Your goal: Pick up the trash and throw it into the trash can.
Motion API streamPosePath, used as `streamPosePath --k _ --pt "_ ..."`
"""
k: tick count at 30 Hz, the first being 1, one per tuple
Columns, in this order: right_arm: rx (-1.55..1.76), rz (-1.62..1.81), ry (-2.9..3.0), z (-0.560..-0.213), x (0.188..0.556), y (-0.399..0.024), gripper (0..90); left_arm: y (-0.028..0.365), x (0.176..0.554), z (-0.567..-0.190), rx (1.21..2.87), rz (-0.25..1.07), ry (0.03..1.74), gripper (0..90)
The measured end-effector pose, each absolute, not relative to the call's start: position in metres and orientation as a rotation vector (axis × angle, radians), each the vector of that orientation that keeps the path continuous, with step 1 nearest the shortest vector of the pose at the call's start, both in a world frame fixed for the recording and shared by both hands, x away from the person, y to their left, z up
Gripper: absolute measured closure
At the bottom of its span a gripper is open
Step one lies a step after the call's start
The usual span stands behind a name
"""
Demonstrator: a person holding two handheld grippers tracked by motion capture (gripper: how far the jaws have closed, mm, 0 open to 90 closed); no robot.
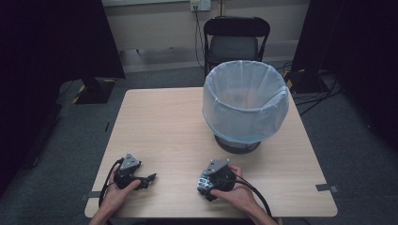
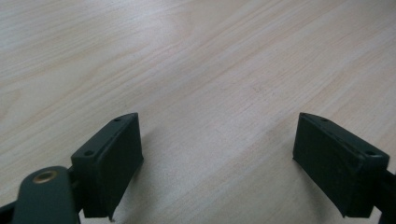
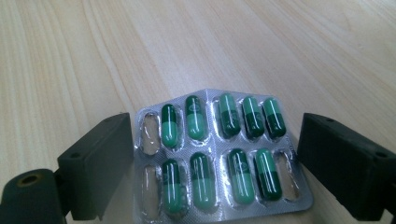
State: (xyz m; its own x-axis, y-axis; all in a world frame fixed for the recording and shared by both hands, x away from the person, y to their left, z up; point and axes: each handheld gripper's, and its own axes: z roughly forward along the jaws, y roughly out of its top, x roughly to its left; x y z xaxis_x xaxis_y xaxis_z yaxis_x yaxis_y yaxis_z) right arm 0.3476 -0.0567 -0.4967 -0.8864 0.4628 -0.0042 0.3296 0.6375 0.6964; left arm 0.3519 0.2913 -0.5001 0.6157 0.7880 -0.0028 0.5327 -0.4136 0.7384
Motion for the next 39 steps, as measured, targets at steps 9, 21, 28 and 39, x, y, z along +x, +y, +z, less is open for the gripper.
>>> streamPosePath --k 9,21,28,39 --pt "0.692 1.099 2.646 -0.493 0.350 -0.062 34.3 0.291 0.352 -0.500 2.116 0.452 1.034 15.2" --pt "0.737 1.208 2.598 -0.469 0.352 -0.066 41.6 0.291 0.352 -0.500 2.117 0.452 1.033 15.2" --pt "0.740 1.279 2.548 -0.440 0.355 -0.070 41.4 0.292 0.352 -0.500 2.119 0.453 1.032 15.2" --pt "0.698 1.382 2.501 -0.401 0.355 -0.073 40.7 0.292 0.352 -0.500 2.119 0.453 1.031 15.2"
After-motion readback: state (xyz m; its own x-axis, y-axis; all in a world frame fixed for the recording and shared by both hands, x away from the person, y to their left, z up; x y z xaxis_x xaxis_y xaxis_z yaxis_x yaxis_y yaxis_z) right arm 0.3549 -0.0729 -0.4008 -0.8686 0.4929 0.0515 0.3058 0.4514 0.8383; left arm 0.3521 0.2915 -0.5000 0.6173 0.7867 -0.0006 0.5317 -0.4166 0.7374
